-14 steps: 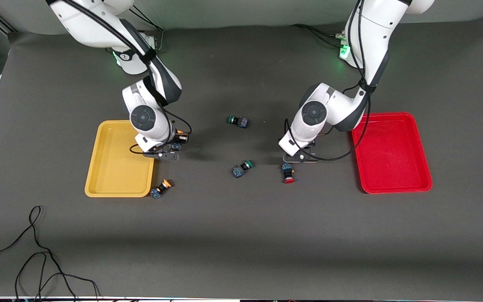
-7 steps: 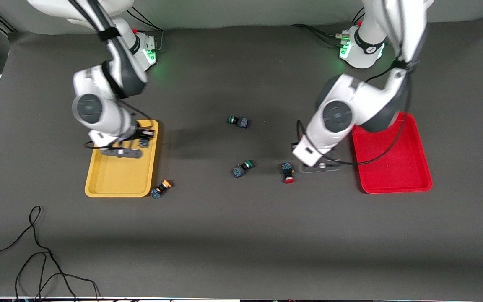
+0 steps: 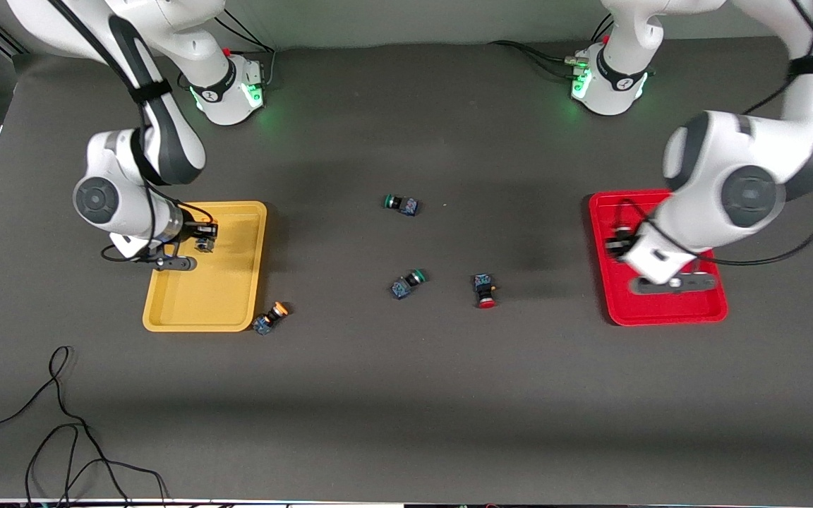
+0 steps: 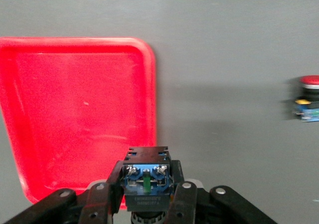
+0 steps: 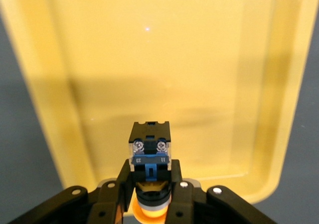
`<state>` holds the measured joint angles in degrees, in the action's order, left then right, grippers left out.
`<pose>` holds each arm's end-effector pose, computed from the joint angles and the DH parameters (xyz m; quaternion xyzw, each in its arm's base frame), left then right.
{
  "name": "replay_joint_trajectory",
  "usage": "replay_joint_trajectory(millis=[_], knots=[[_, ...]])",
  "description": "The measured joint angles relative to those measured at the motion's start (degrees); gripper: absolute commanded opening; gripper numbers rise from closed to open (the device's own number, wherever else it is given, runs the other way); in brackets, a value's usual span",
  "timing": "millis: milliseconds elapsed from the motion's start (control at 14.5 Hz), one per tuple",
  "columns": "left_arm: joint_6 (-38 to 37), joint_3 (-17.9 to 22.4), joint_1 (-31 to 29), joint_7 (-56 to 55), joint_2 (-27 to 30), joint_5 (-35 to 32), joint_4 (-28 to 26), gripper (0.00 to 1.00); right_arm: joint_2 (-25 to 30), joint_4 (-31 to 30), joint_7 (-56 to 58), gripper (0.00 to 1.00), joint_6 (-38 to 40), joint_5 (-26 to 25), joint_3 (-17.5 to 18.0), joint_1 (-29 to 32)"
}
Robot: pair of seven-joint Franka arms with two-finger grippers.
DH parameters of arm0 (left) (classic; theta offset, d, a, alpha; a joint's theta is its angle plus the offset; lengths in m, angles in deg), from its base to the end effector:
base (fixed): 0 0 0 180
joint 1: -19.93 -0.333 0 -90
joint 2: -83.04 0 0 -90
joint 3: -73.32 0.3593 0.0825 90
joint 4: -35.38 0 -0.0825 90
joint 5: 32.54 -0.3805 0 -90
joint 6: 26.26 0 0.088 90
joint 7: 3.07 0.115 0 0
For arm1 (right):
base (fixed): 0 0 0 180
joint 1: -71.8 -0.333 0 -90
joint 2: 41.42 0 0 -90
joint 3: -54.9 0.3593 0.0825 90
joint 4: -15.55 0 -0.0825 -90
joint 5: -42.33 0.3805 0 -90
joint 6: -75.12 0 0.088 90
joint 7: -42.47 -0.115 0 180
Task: Place red and yellow buttons in trays
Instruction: 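Lower the buttons into the trays and open both grippers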
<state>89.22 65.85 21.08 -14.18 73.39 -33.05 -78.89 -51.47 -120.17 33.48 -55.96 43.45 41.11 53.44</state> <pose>0.5674 -0.0828 0.4036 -0.9971 -0.0196 0.0730 0.0055 0.4809 0.0382 0.2731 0.9909 -0.0464 -0.1226 0.0290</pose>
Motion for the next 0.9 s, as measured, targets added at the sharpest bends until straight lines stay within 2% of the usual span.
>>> replay_joint_trajectory(millis=[69, 138, 276, 345, 414, 552, 759, 897], knots=[[4.04, 0.02, -1.46, 1.67, -0.02, -0.58, -3.09, 0.31, -1.39, -0.04, 0.0, 0.35, -0.84, 0.0, 0.0, -0.02], [9.25, 0.03, -2.48, 2.53, -0.25, -0.93, -6.64, 0.31, -2.37, 0.01, 0.0, 0.99, -1.51, 0.0, -0.01, -0.03], [21.01, 0.02, -3.33, 3.17, -1.77, -1.14, -14.16, 0.32, -3.49, 0.05, 0.0, 1.0, -2.78, 0.0, -0.1, -0.03], [25.77, -0.02, -3.34, 3.21, -3.24, -1.17, -16.91, 0.35, -3.71, 0.1, 0.0, 1.0, -2.98, 0.0, -0.15, -0.03], [28.82, -0.09, -3.34, 3.21, -4.94, -1.17, -18.41, 0.45, -3.68, 0.22, 0.0, 1.0, -3.02, 0.0, -0.17, -0.03], [31.41, -0.09, -3.79, 3.21, -7.86, -1.18, -18.86, 1.0, -3.21, 1.11, 0.0, 1.0, -3.07, 0.02, -0.18, -0.06], [30.72, -0.08, -5.5, 3.44, -8.09, -1.24, -17.6, 1.0, -2.04, 4.63, -0.4, 1.0, -3.2, 1.92, 0.53, -0.32], [25.74, -0.14, -5.71, 3.48, -7.05, -1.25, -14.66, 1.0, -2.47, 9.09, -3.03, 1.0, -3.2, 5.21, 3.1, -0.48]])
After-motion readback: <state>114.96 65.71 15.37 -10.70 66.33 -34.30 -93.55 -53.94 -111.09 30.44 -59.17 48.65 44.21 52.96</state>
